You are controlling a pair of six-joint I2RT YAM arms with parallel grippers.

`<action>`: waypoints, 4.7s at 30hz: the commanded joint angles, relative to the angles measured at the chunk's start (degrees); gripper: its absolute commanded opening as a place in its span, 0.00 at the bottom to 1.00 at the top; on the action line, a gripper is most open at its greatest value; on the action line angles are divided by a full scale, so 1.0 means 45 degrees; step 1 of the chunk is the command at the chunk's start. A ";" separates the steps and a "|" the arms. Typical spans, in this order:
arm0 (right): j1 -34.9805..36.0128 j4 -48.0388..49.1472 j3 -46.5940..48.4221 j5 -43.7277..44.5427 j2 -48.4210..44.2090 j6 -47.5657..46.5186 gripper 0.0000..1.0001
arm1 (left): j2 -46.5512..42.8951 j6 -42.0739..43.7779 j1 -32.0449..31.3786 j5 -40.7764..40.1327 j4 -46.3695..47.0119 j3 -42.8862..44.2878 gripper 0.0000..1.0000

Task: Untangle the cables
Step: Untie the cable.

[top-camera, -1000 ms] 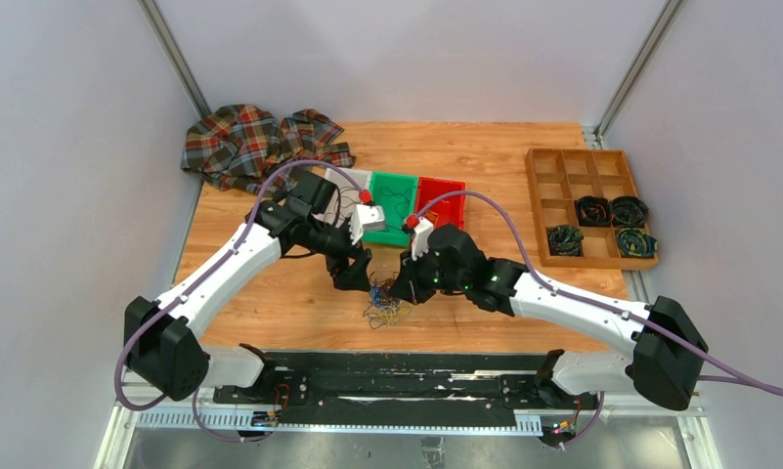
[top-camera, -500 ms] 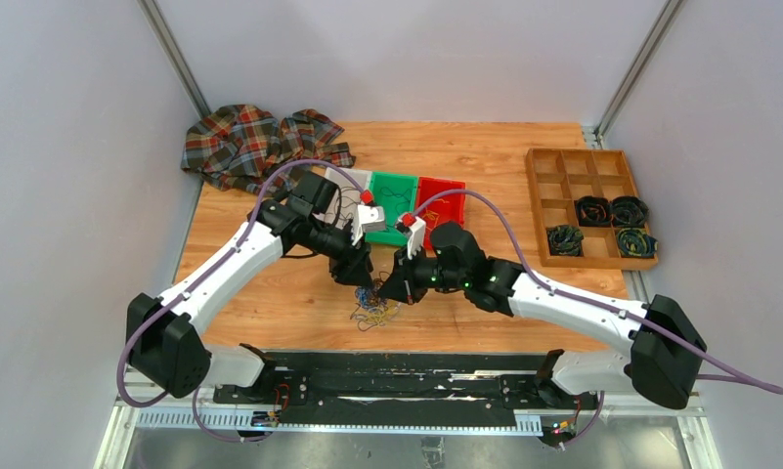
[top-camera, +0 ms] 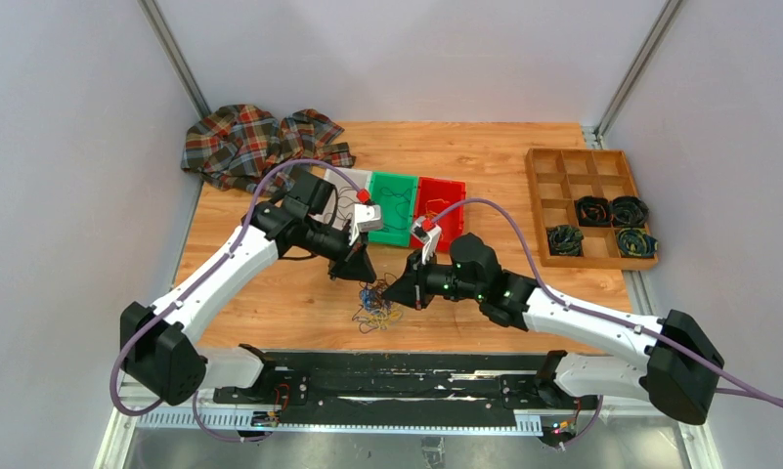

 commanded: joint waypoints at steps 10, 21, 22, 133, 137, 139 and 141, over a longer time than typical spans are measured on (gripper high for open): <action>-0.0118 -0.0736 -0.0850 0.3784 -0.1953 0.0046 0.46 | -0.1179 -0.2372 -0.0051 -0.0638 0.0744 0.0714 0.01; 0.1013 -0.0604 0.0480 0.5654 -0.1715 -0.1872 0.56 | -0.1336 -0.4178 -0.0052 -0.1391 0.1732 0.0539 0.01; 0.1081 -0.0484 0.0579 0.5585 -0.1566 -0.1971 0.56 | -0.1353 -0.4199 -0.0051 -0.1404 0.1746 0.0551 0.01; 0.0418 0.5201 -0.4182 0.5681 0.2259 -0.0202 0.30 | -0.0007 -0.4264 -0.0051 -0.6482 -0.1739 1.6014 0.00; 0.0418 0.4940 -0.4948 0.6021 0.1574 -0.0061 0.23 | 0.0155 -0.4205 -0.0051 -0.6896 -0.1691 1.6576 0.00; 0.0418 0.4623 -0.5261 0.6245 0.1154 -0.0044 0.20 | 0.0171 -0.4084 -0.0051 -0.7301 -0.1521 1.6787 0.00; 0.0418 0.4207 -0.5577 0.6444 0.0575 0.0001 0.14 | 0.0134 -0.4012 -0.0051 -0.7673 -0.1266 1.6815 0.00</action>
